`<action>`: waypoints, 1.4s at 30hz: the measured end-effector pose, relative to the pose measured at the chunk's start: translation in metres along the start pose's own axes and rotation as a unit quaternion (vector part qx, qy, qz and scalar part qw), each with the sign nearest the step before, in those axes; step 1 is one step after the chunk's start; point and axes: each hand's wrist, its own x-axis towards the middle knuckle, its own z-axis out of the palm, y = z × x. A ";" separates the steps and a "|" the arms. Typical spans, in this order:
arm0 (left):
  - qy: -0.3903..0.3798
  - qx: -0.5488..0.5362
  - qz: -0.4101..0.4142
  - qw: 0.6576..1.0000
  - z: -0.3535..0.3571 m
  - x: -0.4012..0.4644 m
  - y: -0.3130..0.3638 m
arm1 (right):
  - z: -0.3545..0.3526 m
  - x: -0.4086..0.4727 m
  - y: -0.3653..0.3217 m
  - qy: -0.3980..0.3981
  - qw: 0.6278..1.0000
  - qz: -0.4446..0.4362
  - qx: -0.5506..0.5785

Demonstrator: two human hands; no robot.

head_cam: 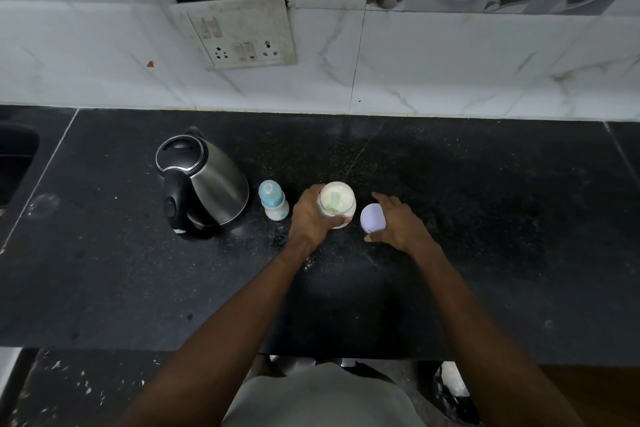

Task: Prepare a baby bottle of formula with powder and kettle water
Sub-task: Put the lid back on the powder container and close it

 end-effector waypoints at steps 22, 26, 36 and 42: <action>0.006 0.001 -0.011 1.000 0.004 0.007 -0.008 | -0.062 -0.029 -0.017 0.164 0.952 -0.111 0.232; 0.006 0.007 -0.016 1.000 0.004 0.007 -0.008 | -0.070 -0.025 -0.021 0.055 0.983 -0.117 0.133; 0.002 -0.005 -0.009 1.000 0.004 0.005 -0.005 | -0.077 -0.009 -0.057 0.019 0.977 -0.198 0.072; -0.001 -0.087 -0.019 0.996 0.010 -0.009 -0.002 | -0.076 0.006 -0.076 -0.042 0.973 -0.224 0.028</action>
